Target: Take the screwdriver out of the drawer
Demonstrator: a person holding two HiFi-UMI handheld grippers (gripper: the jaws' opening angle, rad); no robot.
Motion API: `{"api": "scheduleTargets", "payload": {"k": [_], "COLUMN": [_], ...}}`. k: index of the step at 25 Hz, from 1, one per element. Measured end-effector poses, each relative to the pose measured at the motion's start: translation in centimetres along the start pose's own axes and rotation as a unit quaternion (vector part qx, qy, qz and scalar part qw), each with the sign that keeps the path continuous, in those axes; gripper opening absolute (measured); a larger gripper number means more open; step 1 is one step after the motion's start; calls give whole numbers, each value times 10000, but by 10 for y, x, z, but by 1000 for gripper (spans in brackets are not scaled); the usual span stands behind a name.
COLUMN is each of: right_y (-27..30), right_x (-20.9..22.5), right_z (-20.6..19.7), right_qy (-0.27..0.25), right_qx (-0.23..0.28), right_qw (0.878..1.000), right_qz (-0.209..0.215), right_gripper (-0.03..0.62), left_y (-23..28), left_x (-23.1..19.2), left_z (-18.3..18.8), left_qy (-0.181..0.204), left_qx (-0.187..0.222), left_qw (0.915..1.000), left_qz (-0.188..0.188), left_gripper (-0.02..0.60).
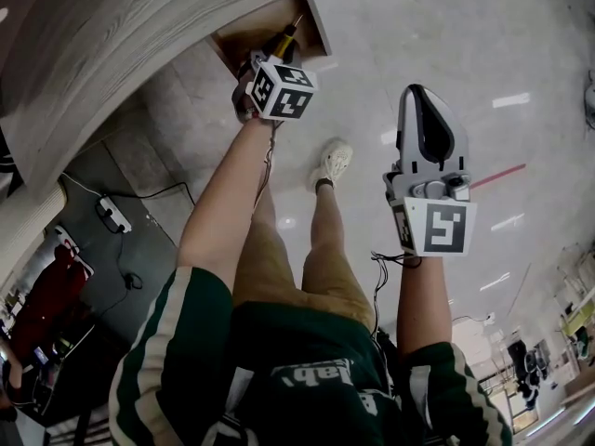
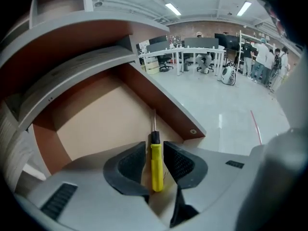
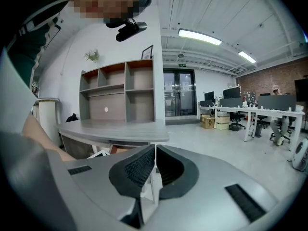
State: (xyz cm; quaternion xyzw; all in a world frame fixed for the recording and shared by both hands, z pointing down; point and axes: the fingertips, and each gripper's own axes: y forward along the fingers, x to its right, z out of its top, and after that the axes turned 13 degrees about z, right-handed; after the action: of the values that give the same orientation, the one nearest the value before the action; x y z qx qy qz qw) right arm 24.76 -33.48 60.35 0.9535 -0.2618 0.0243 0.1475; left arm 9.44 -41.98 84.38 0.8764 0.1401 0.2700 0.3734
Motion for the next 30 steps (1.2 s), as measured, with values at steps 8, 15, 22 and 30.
{"api": "scheduleTargets", "payload": {"k": [8, 15, 22, 30], "right_y": [3, 0, -8, -26], "right_x": [-5, -5, -4, -6], "right_z": [-3, -14, -17, -13], "right_qy": [65, 62, -13, -31], "right_qx": [95, 9, -27, -17], "right_qw": [9997, 9998, 9998, 10000], "right_qz": [214, 203, 171, 41], "right_gripper": [35, 35, 35, 35], "left_y": [15, 18, 10, -26], "left_x": [10, 8, 3, 0], "left_z": [-4, -4, -2, 13], "left_qy": [122, 224, 169, 29], "left_qx": [-318, -379, -296, -38], "left_qw": [9994, 9983, 9987, 9995], "left_qz": [8, 393, 378, 307], "left_gripper": [127, 89, 86, 86]}}
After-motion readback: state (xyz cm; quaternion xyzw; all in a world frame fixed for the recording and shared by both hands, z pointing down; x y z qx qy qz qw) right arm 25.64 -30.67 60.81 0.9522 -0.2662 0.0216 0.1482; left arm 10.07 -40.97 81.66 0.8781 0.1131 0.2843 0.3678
